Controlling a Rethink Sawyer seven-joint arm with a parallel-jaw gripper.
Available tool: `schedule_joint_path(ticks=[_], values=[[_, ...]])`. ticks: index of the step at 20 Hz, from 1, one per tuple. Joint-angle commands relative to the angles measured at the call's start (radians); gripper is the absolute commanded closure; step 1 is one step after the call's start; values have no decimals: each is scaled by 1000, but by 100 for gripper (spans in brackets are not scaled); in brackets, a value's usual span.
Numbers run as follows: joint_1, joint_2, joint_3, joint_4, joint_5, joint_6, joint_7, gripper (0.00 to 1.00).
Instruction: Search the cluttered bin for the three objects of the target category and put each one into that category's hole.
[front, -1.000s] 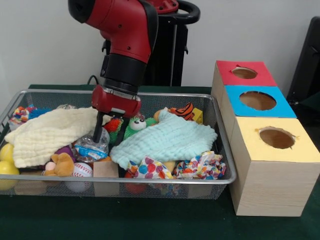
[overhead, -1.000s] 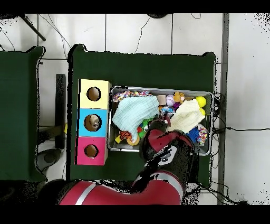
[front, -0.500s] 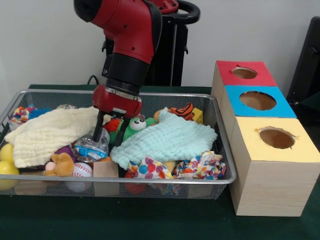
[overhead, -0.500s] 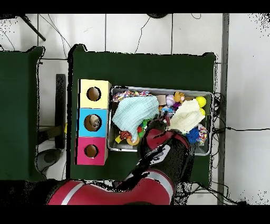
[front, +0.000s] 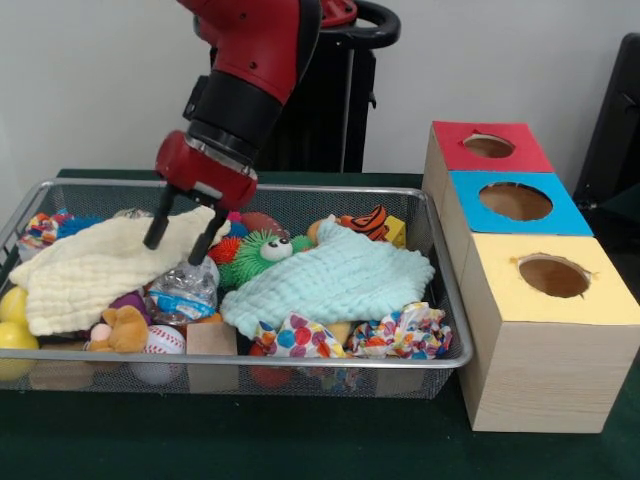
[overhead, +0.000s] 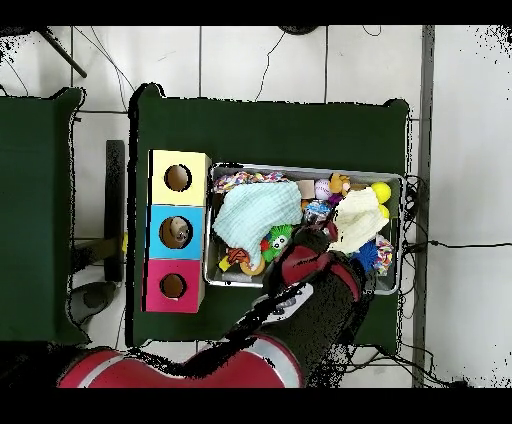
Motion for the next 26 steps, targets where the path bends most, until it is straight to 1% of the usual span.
schedule_joint_path(ticks=[1,2,4,5,6,7,9,16,17,20,23,26], values=[[67,22,-76,46,118,-28,131,0],[69,19,-74,50,113,-30,128,0],[65,20,-50,52,77,-49,109,0],[43,3,8,41,2,-58,84,0],[29,-10,43,43,-39,-48,80,0],[-1,-37,108,42,-115,-34,71,0],[-35,-66,176,46,-187,-8,73,0],[-79,-87,252,35,-275,31,87,0],[-96,-93,276,35,-292,57,84,0],[-125,-102,310,35,-322,92,75,0],[-164,-131,365,47,-368,135,62,0],[-171,-146,379,55,-385,136,62,0]])
